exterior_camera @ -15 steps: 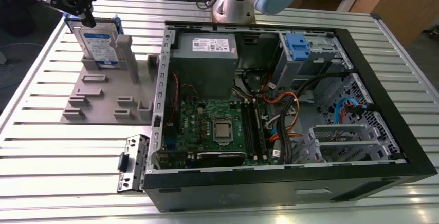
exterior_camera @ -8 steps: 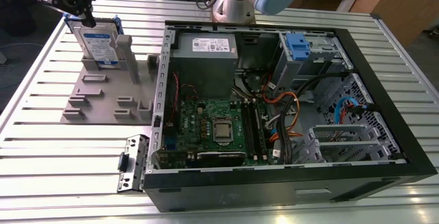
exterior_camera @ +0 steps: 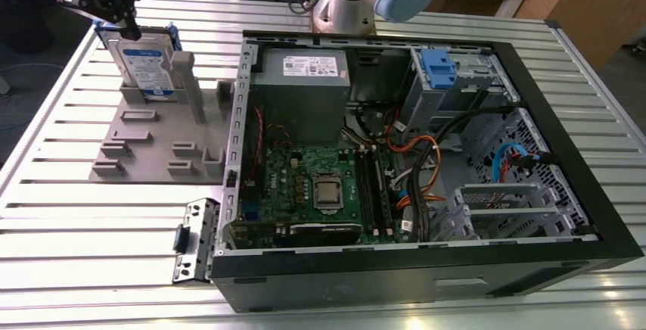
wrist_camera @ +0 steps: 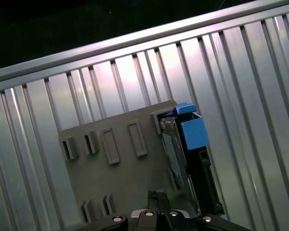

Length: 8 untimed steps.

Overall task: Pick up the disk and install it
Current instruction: 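Pick up the disk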

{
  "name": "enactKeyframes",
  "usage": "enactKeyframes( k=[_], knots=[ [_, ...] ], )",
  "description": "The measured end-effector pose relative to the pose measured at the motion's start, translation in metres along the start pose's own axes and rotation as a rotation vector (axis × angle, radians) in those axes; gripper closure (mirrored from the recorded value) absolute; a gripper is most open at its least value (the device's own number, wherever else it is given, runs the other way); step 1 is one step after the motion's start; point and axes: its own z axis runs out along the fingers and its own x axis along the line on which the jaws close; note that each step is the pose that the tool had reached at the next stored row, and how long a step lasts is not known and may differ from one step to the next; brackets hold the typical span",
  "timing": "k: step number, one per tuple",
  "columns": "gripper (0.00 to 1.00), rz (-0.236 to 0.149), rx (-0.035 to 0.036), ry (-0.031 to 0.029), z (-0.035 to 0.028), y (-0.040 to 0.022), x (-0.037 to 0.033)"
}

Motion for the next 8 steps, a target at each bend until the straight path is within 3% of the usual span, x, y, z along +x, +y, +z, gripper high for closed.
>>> enactKeyframes(
  k=[8],
  knots=[
    [0.90, -0.039, -0.0011, 0.0001, 0.0000, 0.0000, 0.0000]
  ],
)
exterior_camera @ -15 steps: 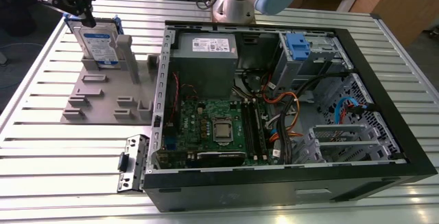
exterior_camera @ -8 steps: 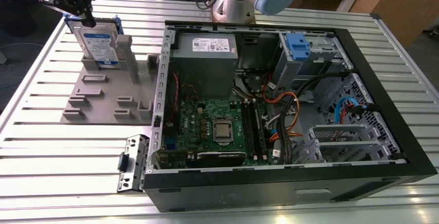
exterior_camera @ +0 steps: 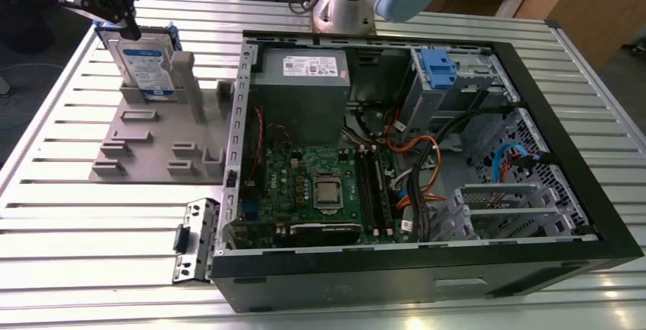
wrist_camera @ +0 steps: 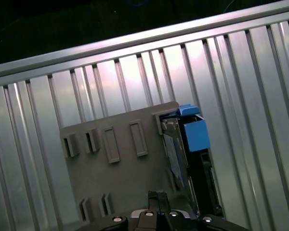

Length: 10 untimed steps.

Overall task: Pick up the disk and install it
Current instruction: 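Pick up the disk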

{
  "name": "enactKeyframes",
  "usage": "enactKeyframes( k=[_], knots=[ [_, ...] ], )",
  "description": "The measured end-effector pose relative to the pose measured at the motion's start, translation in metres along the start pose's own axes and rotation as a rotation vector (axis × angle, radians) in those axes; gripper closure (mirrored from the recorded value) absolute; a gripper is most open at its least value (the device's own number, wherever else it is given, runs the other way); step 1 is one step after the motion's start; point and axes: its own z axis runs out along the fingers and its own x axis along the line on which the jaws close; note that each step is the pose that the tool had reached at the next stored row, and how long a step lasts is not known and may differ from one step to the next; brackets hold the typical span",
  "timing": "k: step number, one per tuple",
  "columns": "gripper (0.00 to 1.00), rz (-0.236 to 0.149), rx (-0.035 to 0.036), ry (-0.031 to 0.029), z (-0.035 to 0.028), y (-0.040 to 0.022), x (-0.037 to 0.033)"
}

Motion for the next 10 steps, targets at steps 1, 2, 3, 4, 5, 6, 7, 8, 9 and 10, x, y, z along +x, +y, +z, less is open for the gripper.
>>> enactKeyframes(
  k=[1, 2, 3, 4, 5, 6, 7, 8, 9, 10],
  knots=[
    [0.90, -0.005, -0.0001, 0.0000, 0.0000, 0.0000, 0.0000],
    [0.90, -0.010, -0.0002, 0.0000, 0.0000, 0.0000, 0.0000],
    [0.90, -0.014, -0.0003, 0.0000, 0.0000, 0.0000, 0.0000],
    [0.90, -0.019, -0.0005, 0.0001, 0.0000, 0.0000, 0.0000],
    [0.90, -0.024, -0.0006, 0.0001, 0.0000, 0.0000, 0.0000],
    [0.90, -0.029, -0.0007, 0.0001, 0.0000, 0.0000, 0.0000],
    [0.90, -0.034, -0.0009, 0.0001, 0.0000, 0.0000, 0.0000],
    [0.90, -0.039, -0.0010, 0.0002, 0.0000, 0.0000, 0.0000],
    [0.90, -0.044, -0.0012, 0.0002, 0.0000, 0.0000, 0.0000],
    [0.90, -0.049, -0.0013, 0.0002, 0.0000, 0.0000, 0.0000]
  ],
)
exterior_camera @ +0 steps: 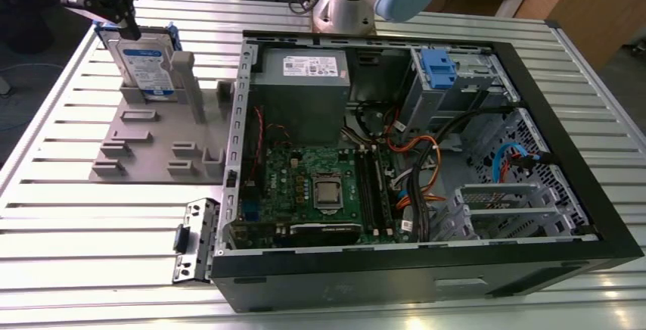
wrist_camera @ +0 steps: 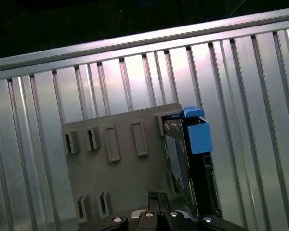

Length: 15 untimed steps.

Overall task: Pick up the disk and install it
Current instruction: 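Pick up the disk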

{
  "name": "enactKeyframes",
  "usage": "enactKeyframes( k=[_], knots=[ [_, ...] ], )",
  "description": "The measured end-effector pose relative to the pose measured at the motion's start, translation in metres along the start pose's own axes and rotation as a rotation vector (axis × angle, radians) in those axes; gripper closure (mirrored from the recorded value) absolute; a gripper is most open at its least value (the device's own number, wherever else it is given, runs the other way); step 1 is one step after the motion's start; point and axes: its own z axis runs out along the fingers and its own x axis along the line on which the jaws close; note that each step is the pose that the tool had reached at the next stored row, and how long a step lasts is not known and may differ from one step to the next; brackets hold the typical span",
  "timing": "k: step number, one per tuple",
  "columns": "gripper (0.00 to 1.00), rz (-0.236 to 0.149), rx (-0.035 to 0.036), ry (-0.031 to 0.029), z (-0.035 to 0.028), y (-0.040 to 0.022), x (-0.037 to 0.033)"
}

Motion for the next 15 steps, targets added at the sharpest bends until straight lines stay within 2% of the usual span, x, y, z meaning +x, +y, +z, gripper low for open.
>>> enactKeyframes(
  k=[15],
  knots=[
    [0.90, -0.074, -0.0020, 0.0005, 0.0000, 0.0000, 0.0000]
  ],
)
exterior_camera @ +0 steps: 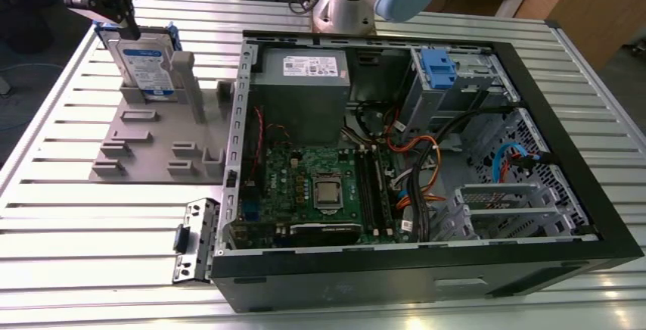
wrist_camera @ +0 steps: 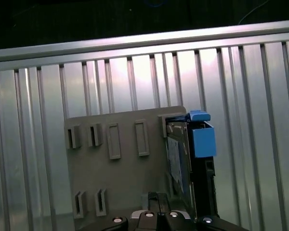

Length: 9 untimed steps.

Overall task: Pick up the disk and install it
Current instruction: 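Pick up the disk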

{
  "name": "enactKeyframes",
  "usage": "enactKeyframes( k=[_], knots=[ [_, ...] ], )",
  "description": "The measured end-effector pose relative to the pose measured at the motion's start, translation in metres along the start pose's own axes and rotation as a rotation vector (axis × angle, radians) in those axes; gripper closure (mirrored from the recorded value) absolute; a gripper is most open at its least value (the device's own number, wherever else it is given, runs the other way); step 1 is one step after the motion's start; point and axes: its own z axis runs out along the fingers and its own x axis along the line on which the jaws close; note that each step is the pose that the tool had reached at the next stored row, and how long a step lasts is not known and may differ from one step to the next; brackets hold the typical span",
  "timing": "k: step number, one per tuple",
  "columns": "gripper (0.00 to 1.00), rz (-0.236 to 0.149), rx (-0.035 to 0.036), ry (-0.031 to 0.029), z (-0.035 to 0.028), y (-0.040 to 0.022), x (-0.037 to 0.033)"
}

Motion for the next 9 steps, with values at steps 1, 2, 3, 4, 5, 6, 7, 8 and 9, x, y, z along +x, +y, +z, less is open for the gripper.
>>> enactKeyframes(
  k=[1, 2, 3, 4, 5, 6, 7, 8, 9],
  knots=[
    [0.90, -0.005, -0.0001, 0.0000, 0.0000, 0.0000, 0.0000],
    [0.90, -0.010, -0.0002, 0.0001, 0.0000, 0.0000, 0.0000],
    [0.90, -0.015, -0.0004, 0.0001, 0.0000, 0.0000, 0.0000],
    [0.90, -0.019, -0.0005, 0.0001, 0.0000, 0.0000, 0.0000],
    [0.90, -0.024, -0.0007, 0.0002, 0.0000, 0.0000, 0.0000],
    [0.90, -0.029, -0.0008, 0.0002, 0.0000, 0.0000, 0.0000],
    [0.90, -0.034, -0.0010, 0.0002, 0.0000, 0.0000, 0.0000],
    [0.90, -0.039, -0.0011, 0.0003, 0.0000, 0.0000, 0.0000],
    [0.90, -0.044, -0.0011, 0.0003, 0.0000, 0.0000, 0.0000]
  ],
)
